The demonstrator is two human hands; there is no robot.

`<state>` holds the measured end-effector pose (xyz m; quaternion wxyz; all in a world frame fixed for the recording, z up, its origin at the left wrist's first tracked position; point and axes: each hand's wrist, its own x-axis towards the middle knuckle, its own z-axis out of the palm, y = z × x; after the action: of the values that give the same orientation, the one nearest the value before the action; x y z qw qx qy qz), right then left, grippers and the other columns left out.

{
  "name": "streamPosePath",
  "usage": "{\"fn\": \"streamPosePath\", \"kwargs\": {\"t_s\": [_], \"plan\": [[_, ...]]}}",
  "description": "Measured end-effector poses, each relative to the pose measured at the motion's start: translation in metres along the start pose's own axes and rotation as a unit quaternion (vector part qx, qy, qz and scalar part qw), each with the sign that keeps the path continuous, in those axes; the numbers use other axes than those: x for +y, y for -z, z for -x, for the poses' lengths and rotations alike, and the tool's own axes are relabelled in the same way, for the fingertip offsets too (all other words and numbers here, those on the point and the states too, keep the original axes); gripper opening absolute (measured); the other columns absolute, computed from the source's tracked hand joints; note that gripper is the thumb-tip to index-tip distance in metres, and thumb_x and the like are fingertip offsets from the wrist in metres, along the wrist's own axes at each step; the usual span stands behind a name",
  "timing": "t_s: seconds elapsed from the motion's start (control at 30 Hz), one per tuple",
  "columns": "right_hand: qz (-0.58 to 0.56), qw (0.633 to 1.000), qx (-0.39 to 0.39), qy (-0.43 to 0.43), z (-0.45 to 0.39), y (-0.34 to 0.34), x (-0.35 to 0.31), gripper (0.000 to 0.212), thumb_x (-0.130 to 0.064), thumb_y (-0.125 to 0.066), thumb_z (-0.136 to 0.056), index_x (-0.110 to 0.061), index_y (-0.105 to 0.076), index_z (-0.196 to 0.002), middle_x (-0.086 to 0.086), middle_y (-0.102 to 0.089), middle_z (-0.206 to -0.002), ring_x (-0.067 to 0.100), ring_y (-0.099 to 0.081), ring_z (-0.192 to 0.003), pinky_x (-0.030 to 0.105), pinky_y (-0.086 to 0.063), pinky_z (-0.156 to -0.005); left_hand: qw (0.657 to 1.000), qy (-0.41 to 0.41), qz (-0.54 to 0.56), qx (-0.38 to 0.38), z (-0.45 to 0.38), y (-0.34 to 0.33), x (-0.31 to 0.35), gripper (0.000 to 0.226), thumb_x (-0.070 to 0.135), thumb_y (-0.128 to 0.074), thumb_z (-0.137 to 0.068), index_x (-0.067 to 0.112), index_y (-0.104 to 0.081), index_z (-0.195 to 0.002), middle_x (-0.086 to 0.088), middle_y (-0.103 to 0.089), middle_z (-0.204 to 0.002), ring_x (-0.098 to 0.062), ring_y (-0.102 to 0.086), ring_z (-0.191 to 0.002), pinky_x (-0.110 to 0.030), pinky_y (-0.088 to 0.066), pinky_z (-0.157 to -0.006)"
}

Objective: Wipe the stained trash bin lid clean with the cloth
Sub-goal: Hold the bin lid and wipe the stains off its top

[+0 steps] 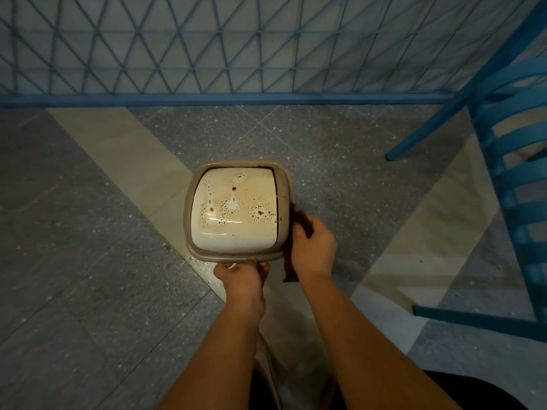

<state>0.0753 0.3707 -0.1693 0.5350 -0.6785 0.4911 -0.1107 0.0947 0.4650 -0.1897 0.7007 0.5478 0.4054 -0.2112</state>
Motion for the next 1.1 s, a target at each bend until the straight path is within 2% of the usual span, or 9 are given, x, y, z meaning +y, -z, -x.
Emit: {"fn": "streamPosePath", "kwargs": {"t_s": [0.13, 0.2, 0.33, 0.47, 0.57, 0.8, 0.9, 1.03, 1.1], "plan": [[-0.020, 0.999, -0.028, -0.004, 0.029, 0.009, 0.027, 0.015, -0.017, -0.061, -0.089, -0.027, -0.067, -0.099, -0.006, -0.069, -0.089, 0.012, -0.065, -0.087, 0.028, -0.053, -0.078, 1.000, -0.005, 0.001, -0.004, -0.002, -0.001, 0.002, 0.057, -0.006, -0.055, -0.086, 0.020, -0.032, -0.131, -0.018, -0.056, -0.120, -0.024, -0.062, -0.090, -0.030, -0.055, -0.067], [-0.046, 0.998, -0.022, 0.020, 0.037, 0.014, 0.027, 0.018, -0.018, -0.063, -0.088, -0.032, -0.066, -0.099, -0.010, -0.068, -0.092, 0.006, -0.065, -0.090, 0.024, -0.052, -0.081, 1.000, -0.011, -0.001, -0.006, -0.001, -0.001, 0.005, 0.052, -0.006, -0.056, -0.086, 0.021, -0.034, -0.125, -0.018, -0.054, -0.123, -0.025, -0.061, -0.093, -0.031, -0.056, -0.069], [-0.027, 0.983, -0.029, 0.177, 0.053, 0.011, 0.008, 0.035, -0.006, -0.063, -0.085, -0.036, -0.063, -0.105, -0.022, -0.059, -0.098, -0.009, -0.056, -0.096, 0.007, -0.044, -0.085, 1.000, -0.005, -0.011, -0.023, 0.001, 0.001, 0.009, 0.052, -0.008, -0.054, -0.086, 0.025, -0.032, -0.118, -0.018, -0.056, -0.121, -0.029, -0.063, -0.101, -0.042, -0.056, -0.085], [-0.003, 0.975, -0.009, 0.223, 0.037, 0.005, -0.008, 0.031, -0.009, -0.062, -0.086, -0.029, -0.066, -0.109, -0.012, -0.059, -0.097, -0.004, -0.055, -0.093, 0.008, -0.043, -0.084, 1.000, -0.003, -0.011, -0.026, -0.001, 0.002, 0.011, 0.051, -0.006, -0.056, -0.085, 0.029, -0.033, -0.113, -0.018, -0.053, -0.127, -0.032, -0.062, -0.109, -0.046, -0.055, -0.089], [-0.045, 0.983, 0.023, 0.174, 0.017, 0.002, -0.023, 0.022, -0.016, -0.061, -0.089, -0.023, -0.068, -0.109, -0.006, -0.063, -0.102, -0.007, -0.055, -0.093, 0.008, -0.043, -0.085, 1.000, -0.007, -0.020, -0.011, -0.001, 0.000, 0.008, 0.050, -0.006, -0.056, -0.085, 0.029, -0.034, -0.113, -0.017, -0.054, -0.126, -0.029, -0.062, -0.104, -0.039, -0.056, -0.086], [-0.094, 0.995, 0.028, -0.025, 0.046, -0.007, 0.028, 0.014, -0.024, -0.063, -0.088, -0.030, -0.067, -0.100, -0.006, -0.070, -0.094, 0.009, -0.065, -0.089, 0.042, -0.055, -0.085, 1.000, -0.013, -0.016, -0.011, 0.002, 0.000, 0.008, 0.045, -0.008, -0.053, -0.085, 0.027, -0.037, -0.108, -0.023, -0.057, -0.120, -0.028, -0.060, -0.092, -0.046, -0.054, -0.091], [-0.118, 0.992, 0.033, -0.018, 0.057, -0.009, 0.025, 0.015, -0.021, -0.066, -0.087, -0.028, -0.066, -0.100, -0.007, -0.069, -0.092, 0.006, -0.064, -0.088, 0.031, -0.055, -0.082, 0.999, -0.008, -0.038, -0.022, 0.003, 0.000, 0.008, 0.043, -0.003, -0.053, -0.087, 0.031, -0.035, -0.106, -0.014, -0.059, -0.111, -0.028, -0.062, -0.095, -0.046, -0.054, -0.089], [-0.125, 0.989, 0.071, 0.026, 0.045, -0.010, 0.002, 0.017, -0.021, -0.063, -0.088, -0.031, -0.063, -0.102, -0.007, -0.066, -0.096, 0.004, -0.061, -0.091, 0.017, -0.048, -0.078, 0.999, -0.002, -0.044, -0.024, 0.003, 0.000, 0.008, 0.042, -0.004, -0.051, -0.087, 0.024, -0.033, -0.114, -0.015, -0.058, -0.106, -0.027, -0.061, -0.087, -0.037, -0.057, -0.070], [-0.114, 0.991, 0.065, 0.007, 0.032, -0.009, 0.004, 0.016, -0.021, -0.061, -0.090, -0.030, -0.063, -0.104, -0.008, -0.065, -0.095, 0.006, -0.061, -0.091, 0.018, -0.047, -0.078, 1.000, -0.001, -0.024, -0.019, 0.001, 0.000, 0.009, 0.045, -0.004, -0.053, -0.086, 0.023, -0.034, -0.116, -0.014, -0.058, -0.107, -0.027, -0.062, -0.090, -0.037, -0.057, -0.077]]}}
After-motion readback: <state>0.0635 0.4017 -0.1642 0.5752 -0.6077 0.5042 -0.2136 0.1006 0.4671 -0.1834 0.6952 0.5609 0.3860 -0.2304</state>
